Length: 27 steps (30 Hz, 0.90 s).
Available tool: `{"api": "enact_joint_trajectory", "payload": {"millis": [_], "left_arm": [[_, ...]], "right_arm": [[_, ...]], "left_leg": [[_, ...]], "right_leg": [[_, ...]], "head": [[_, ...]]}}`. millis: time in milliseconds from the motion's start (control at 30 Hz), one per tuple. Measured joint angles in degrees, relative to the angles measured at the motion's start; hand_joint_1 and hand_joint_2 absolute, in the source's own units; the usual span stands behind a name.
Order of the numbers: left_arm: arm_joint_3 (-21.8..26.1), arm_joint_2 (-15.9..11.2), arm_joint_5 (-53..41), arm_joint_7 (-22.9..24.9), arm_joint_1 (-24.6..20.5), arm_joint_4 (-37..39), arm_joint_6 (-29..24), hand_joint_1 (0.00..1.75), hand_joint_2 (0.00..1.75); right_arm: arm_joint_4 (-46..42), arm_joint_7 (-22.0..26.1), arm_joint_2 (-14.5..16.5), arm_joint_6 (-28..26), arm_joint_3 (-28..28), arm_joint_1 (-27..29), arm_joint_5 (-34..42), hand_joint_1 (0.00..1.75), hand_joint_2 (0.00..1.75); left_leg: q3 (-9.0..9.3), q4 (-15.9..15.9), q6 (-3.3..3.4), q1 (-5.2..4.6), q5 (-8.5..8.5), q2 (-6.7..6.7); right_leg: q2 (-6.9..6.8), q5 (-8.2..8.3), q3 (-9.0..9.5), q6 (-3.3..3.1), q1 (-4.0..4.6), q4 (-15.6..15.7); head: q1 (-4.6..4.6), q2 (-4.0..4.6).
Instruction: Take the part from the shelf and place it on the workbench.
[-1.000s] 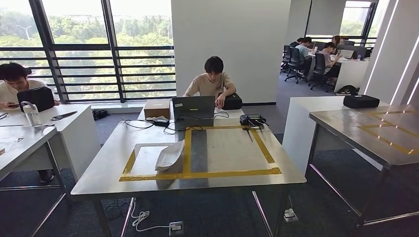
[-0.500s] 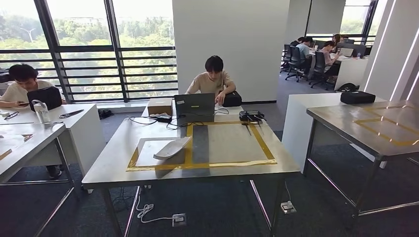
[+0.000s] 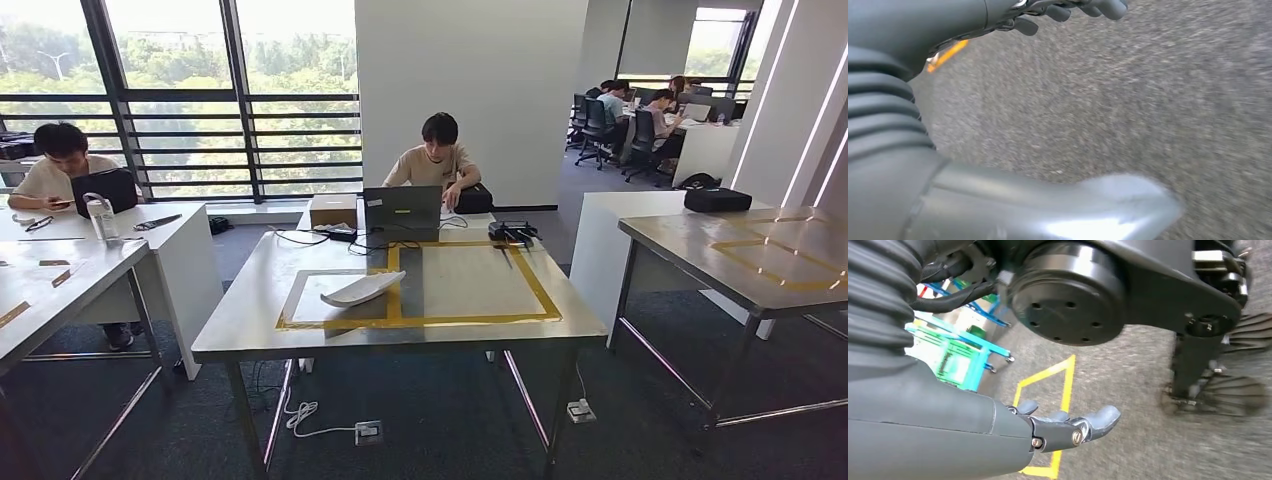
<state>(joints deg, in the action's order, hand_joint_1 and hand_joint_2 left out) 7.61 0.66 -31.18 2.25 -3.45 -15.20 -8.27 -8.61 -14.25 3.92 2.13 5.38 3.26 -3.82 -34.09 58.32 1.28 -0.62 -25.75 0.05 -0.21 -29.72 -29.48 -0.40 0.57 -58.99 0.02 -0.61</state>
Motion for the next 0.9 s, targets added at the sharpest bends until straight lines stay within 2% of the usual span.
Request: {"api": "enact_joint_trajectory", "payload": {"millis": [33, 67, 167, 200, 267, 500, 567, 633, 667, 700, 800, 833, 900], "left_arm": [[-0.3, 0.1, 1.5, 0.0, 0.0, -0.8, 0.4, 0.0, 1.75], [-0.6, 0.1, 3.1, -0.1, 0.2, -1.4, 0.8, 0.0, 1.31], [-1.6, 0.0, 8.2, -0.5, 1.5, -3.1, 2.1, 0.0, 0.0], [-1.9, 0.0, 10.0, -0.6, 2.2, -3.4, 2.6, 0.0, 0.0], [-2.5, 0.0, 13.4, -0.8, 3.7, -4.0, 3.5, 0.0, 0.0], [-4.2, -0.2, 25.0, -1.8, 9.1, -5.6, 6.5, 0.0, 0.0], [-4.6, -0.2, 28.2, -2.0, 9.9, -6.1, 7.3, 0.0, 0.0], [-4.8, -0.1, 30.2, -2.2, 9.8, -8.0, 7.8, 0.0, 0.0], [-5.0, -0.1, 30.7, -2.3, 9.1, -9.7, 8.0, 0.0, 0.0], [-5.1, 0.0, 30.9, -2.4, 8.0, -11.6, 8.1, 0.0, 0.0], [-5.6, -0.1, 31.1, -2.6, 4.4, -16.5, 8.1, 0.0, 0.0], [-5.7, -0.2, 31.1, -2.6, 3.7, -17.6, 8.1, 0.0, 0.0], [-5.8, -0.2, 31.2, -2.5, 3.3, -18.6, 8.1, 0.0, 0.0]], "right_arm": [[0.0, -0.2, -0.1, -0.1, 0.0, 0.7, 0.1, 0.0, 0.0], [0.0, -0.2, -0.3, -0.2, -0.1, 1.3, 0.3, 0.0, 0.0], [-1.0, -0.2, -0.7, -0.6, -0.4, 2.7, 0.8, 0.0, 0.0], [-1.7, -0.2, -0.9, -0.7, -0.6, 3.0, 1.0, 0.0, 0.0], [-3.1, -0.2, -1.1, -0.9, -1.0, 3.3, 1.4, 0.0, 0.0], [-8.4, -0.2, -2.1, -1.7, -2.5, 4.2, 2.8, 0.0, 0.0], [-9.7, -0.2, -2.3, -1.9, -2.8, 4.7, 3.2, 0.0, 0.0], [-9.6, 0.7, -2.6, -2.0, -3.2, 6.1, 3.4, 0.0, 0.0], [-8.7, 2.2, -2.7, -2.1, -3.4, 7.2, 3.5, 0.0, 0.0], [-7.6, 4.2, -2.9, -2.1, -3.6, 8.5, 3.6, 0.0, 0.0], [-3.9, 10.6, -3.2, -2.1, -3.9, 12.3, 3.7, 0.0, 0.0], [-3.0, 11.1, -3.2, -2.1, -3.9, 13.3, 3.7, 0.0, 0.0], [-2.1, 9.8, -3.3, -2.1, -3.9, 14.2, 3.7, 0.0, 0.0]], "left_leg": [[-0.02, -0.1, -0.31, 0.03, 0.23, 0.09], [-0.09, -0.1, -0.42, -0.06, 0.24, 0.19], [-0.46, -0.3, 0.02, -0.21, 0.2, 0.34], [-0.51, -0.4, 0.01, -0.16, 0.44, 0.35], [-0.42, -0.5, -0.54, -0.11, 0.9, 0.32], [-0.52, -0.5, -0.91, -0.09, 1.55, 0.14], [-0.44, -0.4, -0.65, -0.14, 1.46, 0.15], [-0.04, -1.5, -0.08, 0.06, 1.93, 0.19], [0.19, -2.4, 0.19, 0.29, 2.45, 0.05], [0.29, -3.1, 0.32, 0.58, 3.02, -0.18], [-0.28, -3.5, 0.13, 1.06, 3.73, -0.96], [-0.61, -3.3, -0.11, 1.18, 3.79, -0.91], [-1.16, -2.9, -0.61, 1.48, 3.85, -0.55]], "right_leg": [[-0.09, -0.18, 0.74, -0.32, 0.23, 1.5], [-0.14, 0.05, 0.81, -0.29, 0.26, 1.8], [-0.18, 0.27, 0.65, -0.1, 0.22, 2.3], [-0.21, 0.31, 0.56, -0.17, 0.26, 2.2], [-0.23, 0.47, 0.28, -0.44, 0.3, 2.0], [-0.4, 0.64, -0.31, -0.61, 0.3, 1.5], [-0.3, 0.76, -0.46, -0.4, 0.11, 1.8], [-0.24, 0.89, -0.43, 0.08, 0.05, 2.1], [-0.2, 0.28, -0.64, 0.33, 0.12, 1.4], [-0.11, -1.01, -1.33, 0.6, 0.11, -0.4], [0.27, -7.05, -5.97, 1.63, -0.82, -10.5], [0.28, -7.94, -7.0, 2.07, -1.29, -12.7], [0.21, -7.43, -6.98, 2.81, -1.99, -12.8]], "head": [[-0.03, 0.0], [-0.07, 0.0], [-0.16, 0.0], [-0.2, 0.0], [-0.22, 0.0], [-0.25, 0.0], [-0.26, 0.0], [-0.35, 0.0], [-0.34, 0.0], [-0.3, 0.0], [-0.02, 0.0], [0.03, 0.0], [0.04, 0.0]]}}
